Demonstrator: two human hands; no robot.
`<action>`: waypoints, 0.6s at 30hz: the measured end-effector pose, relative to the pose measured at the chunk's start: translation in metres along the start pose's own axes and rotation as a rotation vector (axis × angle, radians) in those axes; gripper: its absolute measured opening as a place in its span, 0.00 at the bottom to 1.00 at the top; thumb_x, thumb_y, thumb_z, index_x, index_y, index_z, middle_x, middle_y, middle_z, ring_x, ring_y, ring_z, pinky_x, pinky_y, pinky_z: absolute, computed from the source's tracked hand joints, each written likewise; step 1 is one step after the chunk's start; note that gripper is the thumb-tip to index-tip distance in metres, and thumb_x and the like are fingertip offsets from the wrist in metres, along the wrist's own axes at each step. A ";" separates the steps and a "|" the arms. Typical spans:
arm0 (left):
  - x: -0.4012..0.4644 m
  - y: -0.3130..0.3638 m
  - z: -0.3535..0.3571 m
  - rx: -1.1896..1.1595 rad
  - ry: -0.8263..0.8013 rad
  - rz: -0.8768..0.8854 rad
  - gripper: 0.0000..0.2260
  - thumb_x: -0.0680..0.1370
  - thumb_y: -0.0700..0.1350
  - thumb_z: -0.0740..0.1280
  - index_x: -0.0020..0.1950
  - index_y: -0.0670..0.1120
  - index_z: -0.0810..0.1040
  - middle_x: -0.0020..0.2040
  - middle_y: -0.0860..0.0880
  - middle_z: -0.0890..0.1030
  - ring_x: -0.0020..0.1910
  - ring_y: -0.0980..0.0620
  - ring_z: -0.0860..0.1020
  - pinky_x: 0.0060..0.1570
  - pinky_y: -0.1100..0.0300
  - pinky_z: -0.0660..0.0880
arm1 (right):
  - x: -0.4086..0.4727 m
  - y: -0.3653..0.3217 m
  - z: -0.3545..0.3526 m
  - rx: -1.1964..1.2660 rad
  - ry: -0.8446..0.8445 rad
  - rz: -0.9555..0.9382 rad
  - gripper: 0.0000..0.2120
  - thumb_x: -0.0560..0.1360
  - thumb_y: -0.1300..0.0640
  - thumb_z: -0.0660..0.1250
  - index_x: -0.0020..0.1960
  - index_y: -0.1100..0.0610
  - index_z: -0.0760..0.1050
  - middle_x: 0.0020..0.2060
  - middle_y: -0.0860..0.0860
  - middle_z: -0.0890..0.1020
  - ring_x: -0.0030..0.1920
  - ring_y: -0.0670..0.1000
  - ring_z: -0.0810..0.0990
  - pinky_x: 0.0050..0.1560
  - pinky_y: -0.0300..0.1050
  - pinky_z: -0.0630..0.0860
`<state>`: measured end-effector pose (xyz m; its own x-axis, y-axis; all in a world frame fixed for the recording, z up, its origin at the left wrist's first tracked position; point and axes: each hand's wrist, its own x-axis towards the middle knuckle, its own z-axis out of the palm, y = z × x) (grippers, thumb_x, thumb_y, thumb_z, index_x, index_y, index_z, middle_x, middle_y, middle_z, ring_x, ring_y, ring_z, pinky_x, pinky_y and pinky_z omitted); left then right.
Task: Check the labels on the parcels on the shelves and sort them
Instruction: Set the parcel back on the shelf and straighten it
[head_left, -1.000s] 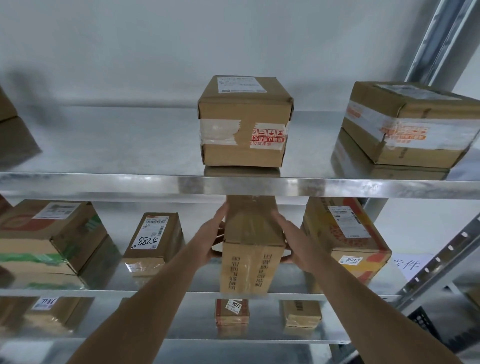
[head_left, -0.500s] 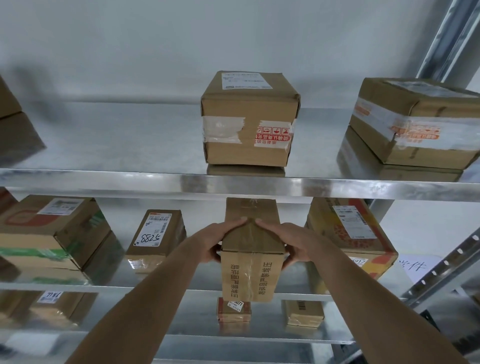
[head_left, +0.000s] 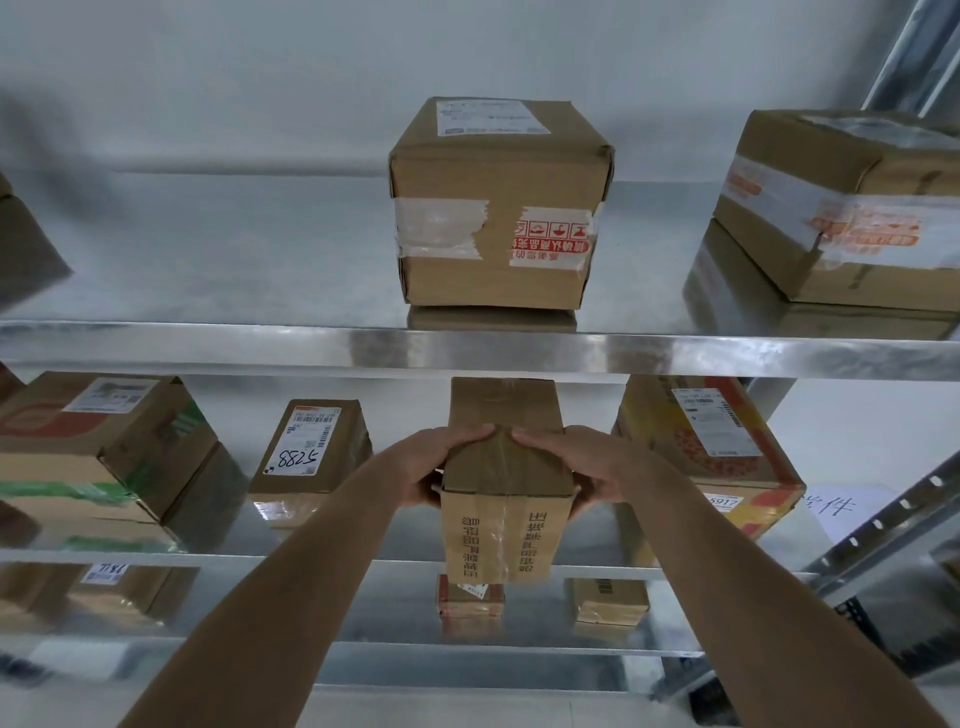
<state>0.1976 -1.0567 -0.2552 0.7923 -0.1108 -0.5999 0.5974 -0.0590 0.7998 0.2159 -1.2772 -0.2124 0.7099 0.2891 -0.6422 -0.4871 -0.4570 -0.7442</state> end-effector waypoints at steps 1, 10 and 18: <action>0.001 0.000 0.000 0.000 -0.003 0.000 0.36 0.63 0.63 0.81 0.65 0.48 0.79 0.61 0.41 0.83 0.59 0.39 0.82 0.62 0.39 0.78 | 0.001 0.000 0.000 -0.003 -0.001 -0.004 0.21 0.74 0.40 0.73 0.58 0.53 0.76 0.54 0.57 0.83 0.51 0.61 0.84 0.54 0.65 0.82; 0.002 -0.001 0.000 0.001 -0.012 0.011 0.34 0.63 0.62 0.81 0.64 0.48 0.80 0.61 0.42 0.83 0.60 0.40 0.82 0.62 0.40 0.78 | 0.004 0.001 -0.001 -0.021 -0.006 -0.025 0.25 0.75 0.41 0.73 0.64 0.54 0.75 0.53 0.56 0.84 0.53 0.61 0.85 0.55 0.67 0.81; 0.001 -0.002 0.000 -0.001 -0.024 0.021 0.38 0.60 0.65 0.82 0.64 0.49 0.79 0.61 0.42 0.83 0.60 0.39 0.82 0.62 0.39 0.78 | 0.001 0.004 -0.001 -0.002 -0.011 -0.014 0.26 0.73 0.38 0.72 0.63 0.55 0.76 0.54 0.57 0.84 0.53 0.61 0.84 0.55 0.68 0.81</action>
<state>0.1975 -1.0566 -0.2577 0.8013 -0.1357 -0.5827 0.5810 -0.0557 0.8120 0.2154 -1.2791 -0.2159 0.7110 0.3050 -0.6336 -0.4757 -0.4548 -0.7529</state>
